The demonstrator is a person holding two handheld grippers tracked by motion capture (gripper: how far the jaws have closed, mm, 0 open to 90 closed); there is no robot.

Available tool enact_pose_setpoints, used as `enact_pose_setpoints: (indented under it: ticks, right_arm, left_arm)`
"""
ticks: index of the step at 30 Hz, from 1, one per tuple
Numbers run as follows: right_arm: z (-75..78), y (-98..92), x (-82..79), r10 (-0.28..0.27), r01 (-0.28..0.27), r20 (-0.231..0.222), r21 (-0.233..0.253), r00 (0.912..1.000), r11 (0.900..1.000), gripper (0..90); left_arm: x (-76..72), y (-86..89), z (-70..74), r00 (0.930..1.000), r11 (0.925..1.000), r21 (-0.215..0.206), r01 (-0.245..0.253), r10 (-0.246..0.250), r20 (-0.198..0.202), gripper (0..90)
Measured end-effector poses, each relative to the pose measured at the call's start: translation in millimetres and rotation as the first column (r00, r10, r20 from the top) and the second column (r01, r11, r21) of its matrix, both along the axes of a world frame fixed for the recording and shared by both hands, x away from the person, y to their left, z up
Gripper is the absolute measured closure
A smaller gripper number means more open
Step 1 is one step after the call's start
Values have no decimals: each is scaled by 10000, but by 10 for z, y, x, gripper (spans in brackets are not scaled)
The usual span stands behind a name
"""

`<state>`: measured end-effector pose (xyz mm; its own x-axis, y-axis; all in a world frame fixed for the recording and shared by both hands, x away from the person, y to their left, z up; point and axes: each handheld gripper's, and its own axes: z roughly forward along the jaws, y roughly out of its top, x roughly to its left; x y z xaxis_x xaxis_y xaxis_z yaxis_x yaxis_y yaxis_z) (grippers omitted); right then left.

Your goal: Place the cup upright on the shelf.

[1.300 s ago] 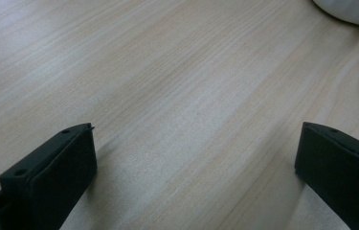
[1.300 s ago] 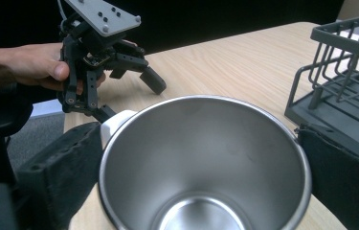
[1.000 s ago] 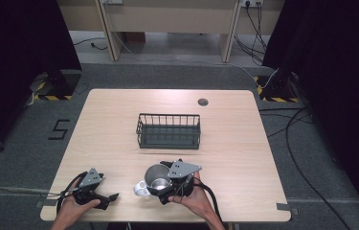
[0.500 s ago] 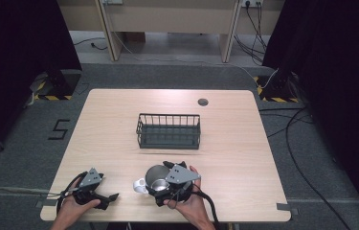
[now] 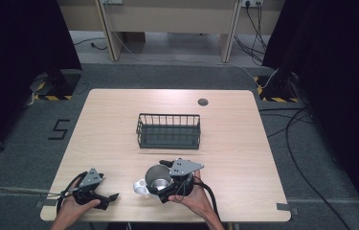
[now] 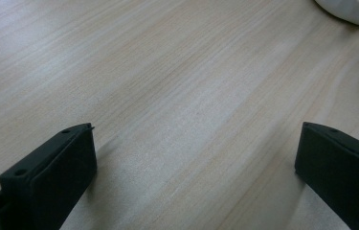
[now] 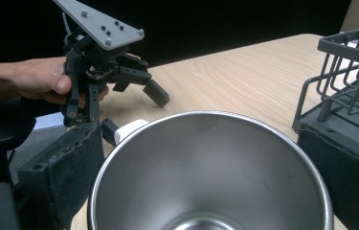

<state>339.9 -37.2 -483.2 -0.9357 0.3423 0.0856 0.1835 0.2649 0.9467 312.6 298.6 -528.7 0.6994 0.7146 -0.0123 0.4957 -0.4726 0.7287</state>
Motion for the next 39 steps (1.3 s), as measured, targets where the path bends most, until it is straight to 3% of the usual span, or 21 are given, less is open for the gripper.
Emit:
enact_pose_setpoints:
  ticks: [6,13,26,32,39]
  right_arm:
    - [-44,-66,27,375,-370,-112,449,9992,9983,48]
    - [-59,-74,15,425,-429,151,311,9990,9986,48]
    - [4,-48,-118,-635,643,624,-107,9960,9979,62]
    - [92,-53,-122,-923,919,458,123,9947,9957,63]
    - [197,-18,-60,-1496,1502,314,-169,9882,9885,63]
  left_arm:
    - [0,0,0,10000,10000,0,4,-4,1,0]
    - [0,0,0,10000,10000,6,7,-7,-1,0]
    - [0,0,0,10000,10000,0,5,-5,-1,0]
    - [0,0,0,10000,10000,2,6,-6,-1,0]
    - [1,1,0,10000,10000,6,14,-14,4,0]
